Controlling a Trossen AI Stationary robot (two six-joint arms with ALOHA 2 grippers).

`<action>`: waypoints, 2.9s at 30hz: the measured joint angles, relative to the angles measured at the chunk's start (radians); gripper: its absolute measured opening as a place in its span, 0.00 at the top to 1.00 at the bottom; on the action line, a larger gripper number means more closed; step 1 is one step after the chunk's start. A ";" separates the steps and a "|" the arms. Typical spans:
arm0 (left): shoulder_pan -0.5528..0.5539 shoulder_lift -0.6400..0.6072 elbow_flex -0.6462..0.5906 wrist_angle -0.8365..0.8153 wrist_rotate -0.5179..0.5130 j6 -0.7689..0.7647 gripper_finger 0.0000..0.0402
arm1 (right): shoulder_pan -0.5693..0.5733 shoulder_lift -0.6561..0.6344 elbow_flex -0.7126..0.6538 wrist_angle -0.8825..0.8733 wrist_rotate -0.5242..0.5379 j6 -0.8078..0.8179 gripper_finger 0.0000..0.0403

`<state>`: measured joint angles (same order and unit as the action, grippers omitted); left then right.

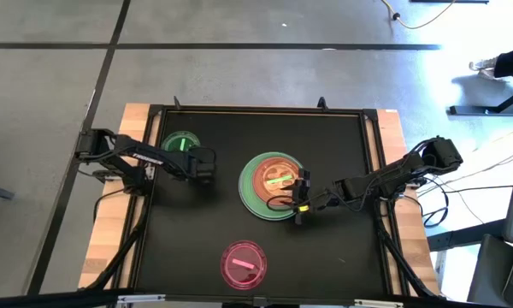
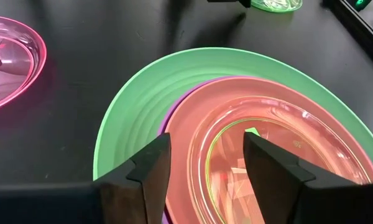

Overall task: Stack plastic plates
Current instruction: Stack the small green plate on the small green plate

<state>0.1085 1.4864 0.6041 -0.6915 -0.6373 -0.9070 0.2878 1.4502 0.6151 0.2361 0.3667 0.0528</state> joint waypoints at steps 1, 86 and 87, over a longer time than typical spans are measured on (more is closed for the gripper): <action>0.009 0.000 -0.012 0.008 0.000 0.000 0.69 | 0.000 0.000 0.000 0.000 0.000 0.000 0.53; -0.350 0.181 0.267 1.015 0.438 0.976 0.99 | 0.255 -0.334 0.143 -0.458 0.183 -0.035 0.53; -0.342 0.195 0.267 1.038 0.437 0.974 0.99 | 0.255 -0.334 0.143 -0.458 0.183 -0.035 0.53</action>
<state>-0.2334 1.6812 0.8715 0.3469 -0.2003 0.0674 0.5430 1.1164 0.7582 -0.2220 0.5499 0.0177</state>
